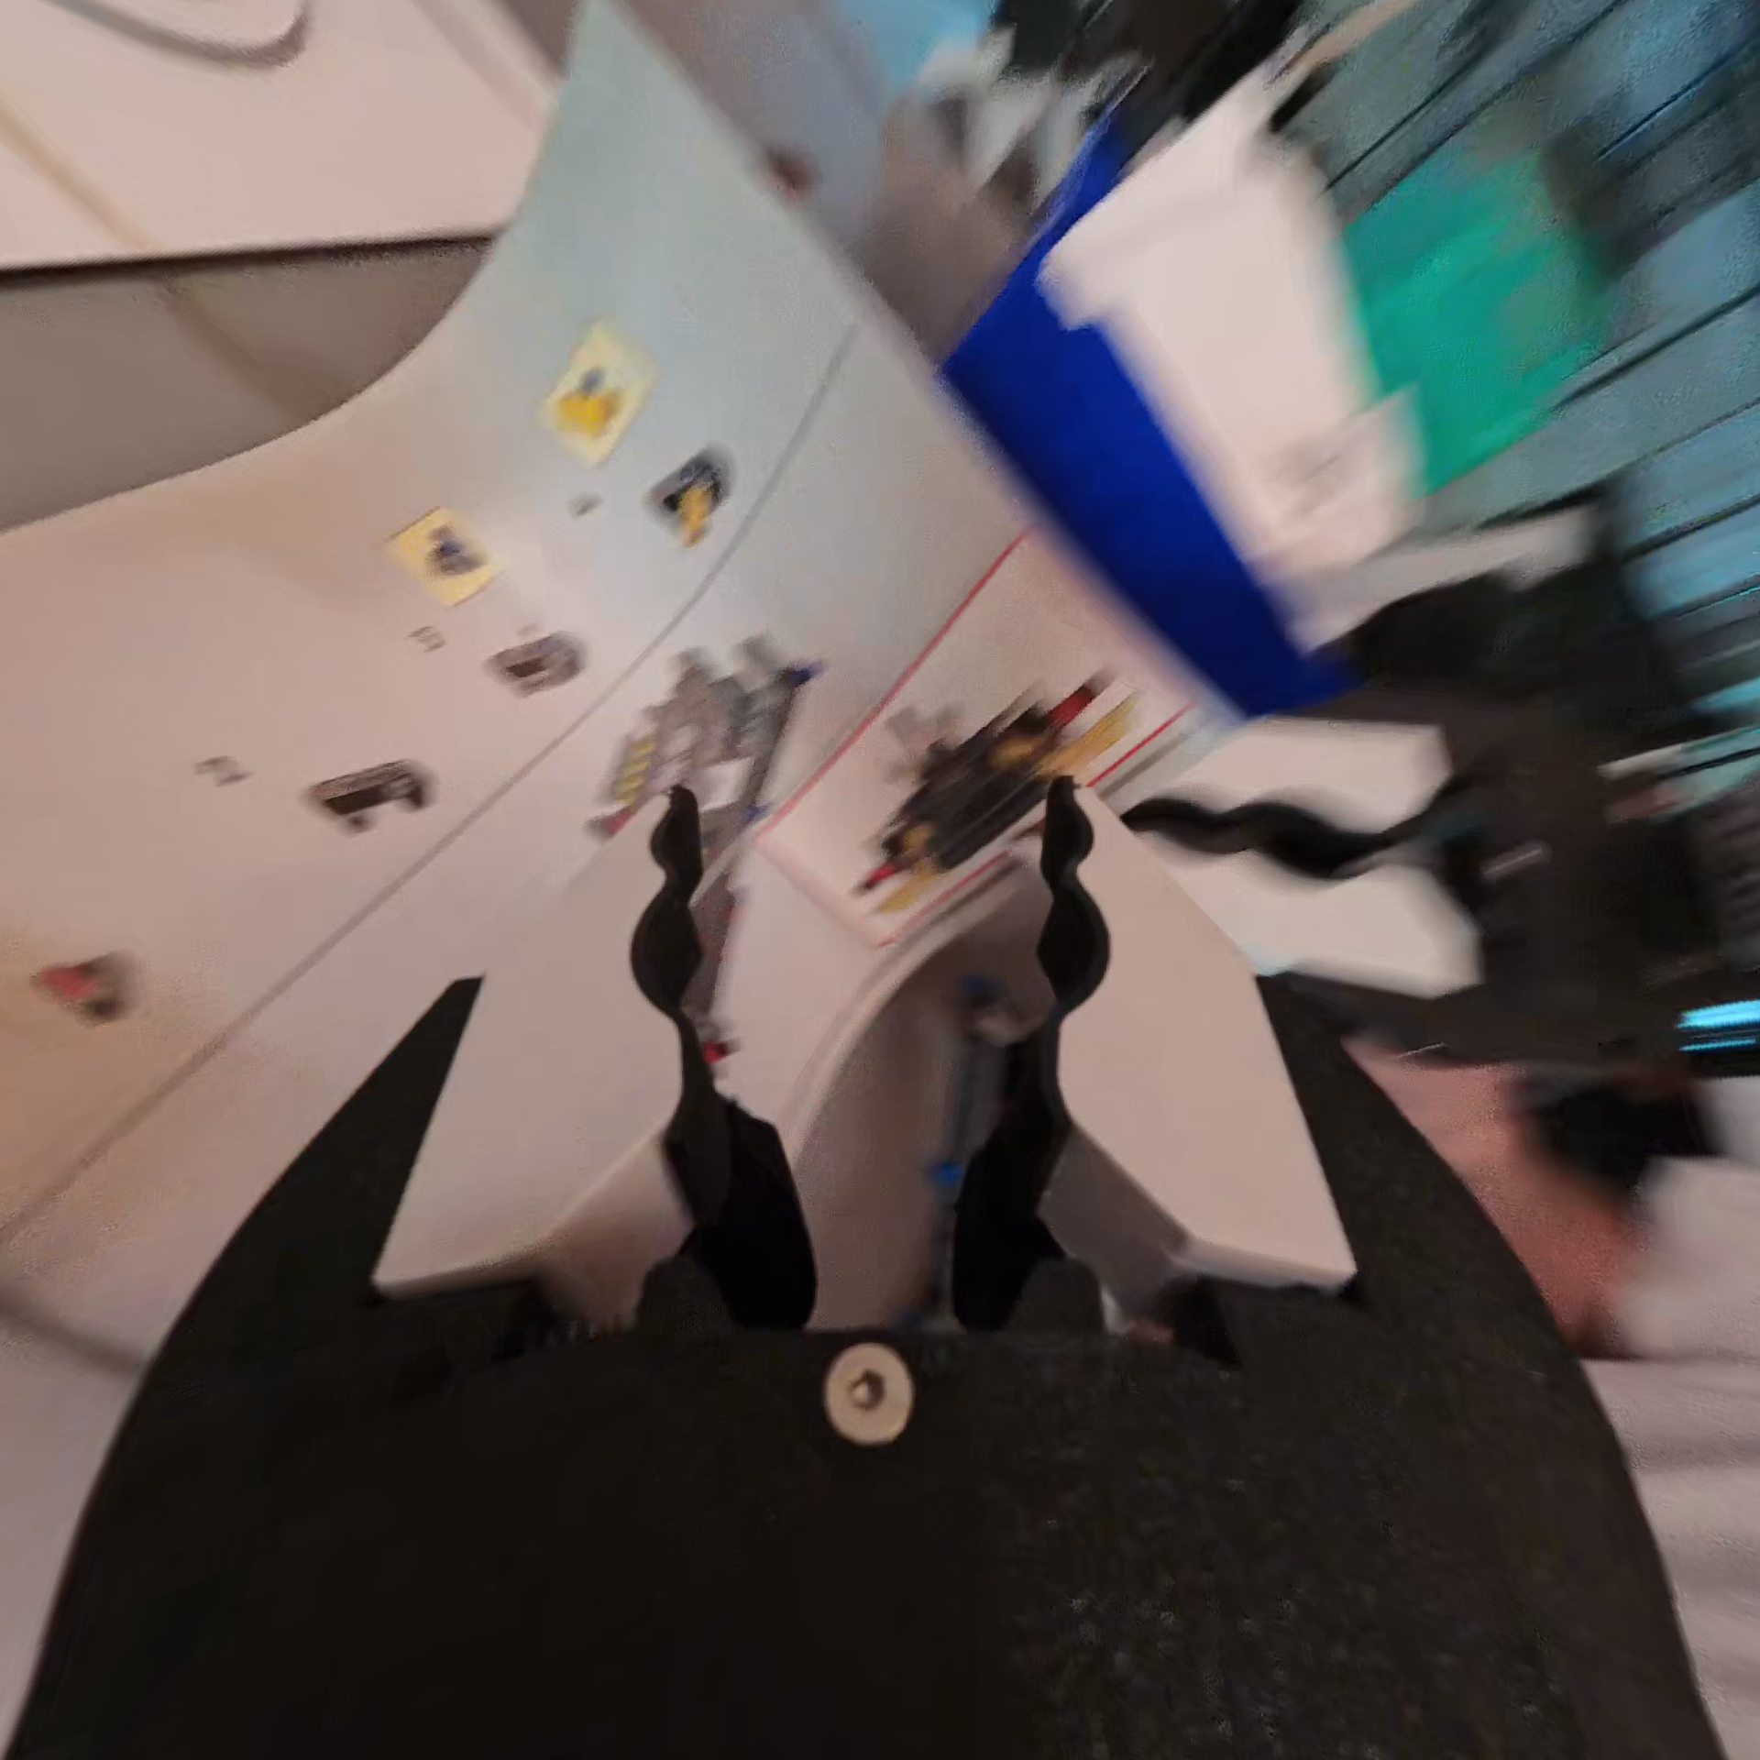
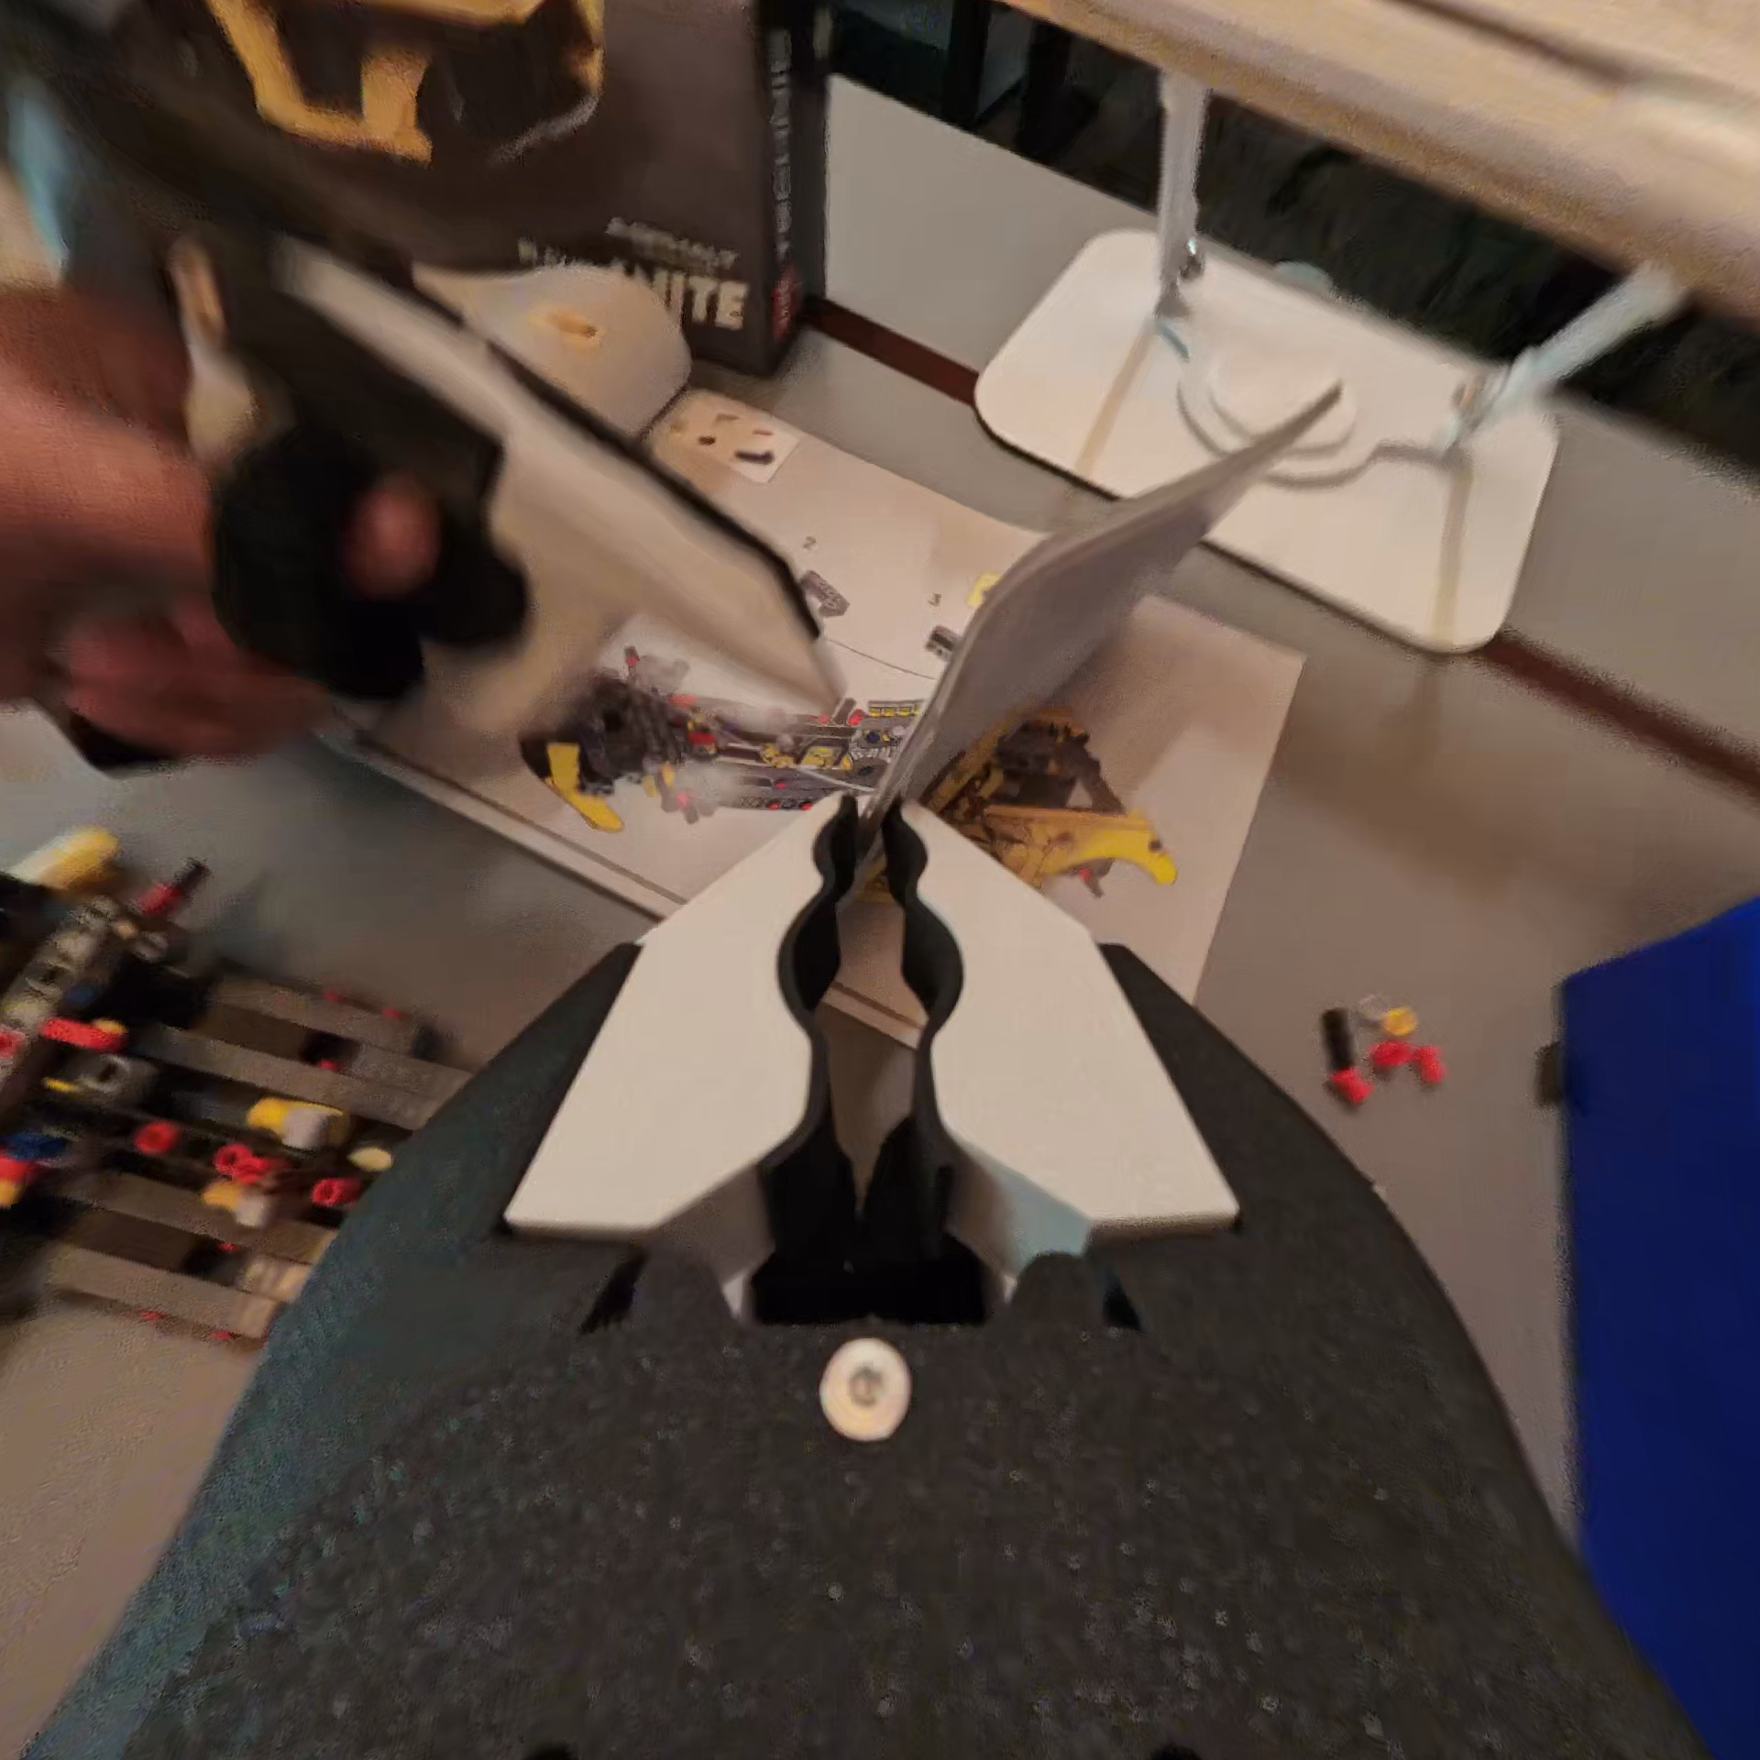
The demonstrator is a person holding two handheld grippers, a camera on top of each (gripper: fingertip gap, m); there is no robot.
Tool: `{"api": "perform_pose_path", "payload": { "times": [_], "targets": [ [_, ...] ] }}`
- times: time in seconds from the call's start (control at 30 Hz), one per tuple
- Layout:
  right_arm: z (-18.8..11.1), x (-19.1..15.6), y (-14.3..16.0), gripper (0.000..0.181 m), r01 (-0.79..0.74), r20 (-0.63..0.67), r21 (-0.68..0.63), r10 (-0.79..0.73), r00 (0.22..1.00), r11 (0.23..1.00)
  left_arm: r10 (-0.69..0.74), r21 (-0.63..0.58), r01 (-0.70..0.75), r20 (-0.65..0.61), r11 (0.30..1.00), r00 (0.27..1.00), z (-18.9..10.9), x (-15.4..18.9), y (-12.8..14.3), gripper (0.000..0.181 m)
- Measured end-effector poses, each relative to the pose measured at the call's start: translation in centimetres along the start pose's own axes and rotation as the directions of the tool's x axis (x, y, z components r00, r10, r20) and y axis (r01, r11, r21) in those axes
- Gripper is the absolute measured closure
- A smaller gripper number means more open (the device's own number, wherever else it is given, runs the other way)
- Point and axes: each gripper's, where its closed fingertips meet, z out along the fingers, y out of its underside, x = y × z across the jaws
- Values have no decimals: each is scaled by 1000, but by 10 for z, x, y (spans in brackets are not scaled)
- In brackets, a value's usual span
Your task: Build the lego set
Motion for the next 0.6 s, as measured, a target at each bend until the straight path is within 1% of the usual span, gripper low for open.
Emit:
{"api": "perform_pose_path", "payload": {
  "times": [0.03, 0.07, 0.1, 0.13, 0.17, 0.23, 0.3, 0.33, 0.37, 0.4, 0.43, 0.47, 0.5, 0.53, 0.57, 0.6],
  "targets": [
    [1, -7, -2, 178, 94, -34, -18, -95, 995, 995, -74, 57, 81, -115, 995, 991, -10, 15, -13, 107],
    [2, -16, -5, 178, 182, -53, -33, -184, 982, 983, -117, 89, 137, -196, 987, 973, -20, 25, -23, 103],
    [4, -25, -8, 179, 266, -70, -39, -268, 961, 963, -140, 100, 167, -233, 981, 962, -27, 30, -28, 102],
    [5, -33, -11, 179, 328, -87, -47, -331, 940, 943, -150, 99, 179, -246, 979, 957, -32, 32, -29, 101],
    [7, -42, -13, 179, 380, -89, -57, -384, 919, 923, -159, 88, 185, -245, 979, 956, -34, 32, -27, 104],
    [10, -57, -15, 180, 445, -80, -64, -449, 890, 893, -176, 71, 191, -178, 979, 968, -37, 21, -20, 134],
    [13, -65, -13, 180, 478, -72, -78, -483, 873, 875, -178, 68, 189, -144, 980, 974, -42, 11, -13, 157],
    [15, -68, -11, 179, 482, -62, -72, -486, 872, 873, -181, 70, 193, -144, 979, 973, -45, 7, -10, 168],
    [16, -71, -9, 176, 480, -49, -62, -483, 874, 875, -184, 75, 196, -145, 978, 972, -48, 4, -8, 175],
    [16, -74, -7, 173, 470, -25, -56, -471, 882, 881, -185, 80, 198, -146, 977, 972, -49, 1, -6, 179],
    [16, -77, -6, 168, 450, 10, -50, -450, 893, 892, -180, 87, 193, -147, 977, 973, -51, -1, -4, 180],
    [14, -81, -5, 160, 418, 62, -40, -415, 908, 908, -171, 91, 185, -146, 978, 974, -52, -3, -1, 180],
    [10, -86, -8, 145, 371, 137, -20, -365, 921, 928, -163, 87, 178, -153, 980, 975, -53, -2, 1, 180],
    [3, -91, -15, 127, 309, 215, 7, -303, 928, 951, -158, 87, 175, -168, 981, 973, -54, -1, 2, 180],
    [-4, -93, -25, 116, 236, 286, 36, -236, 928, 971, -158, 93, 178, -186, 980, 970, -56, 1, 2, 180],
    [-11, -90, -38, 109, 153, 346, 68, -167, 923, 986, -162, 102, 186, -206, 977, 965, -57, 2, 1, 180]
  ]
}}
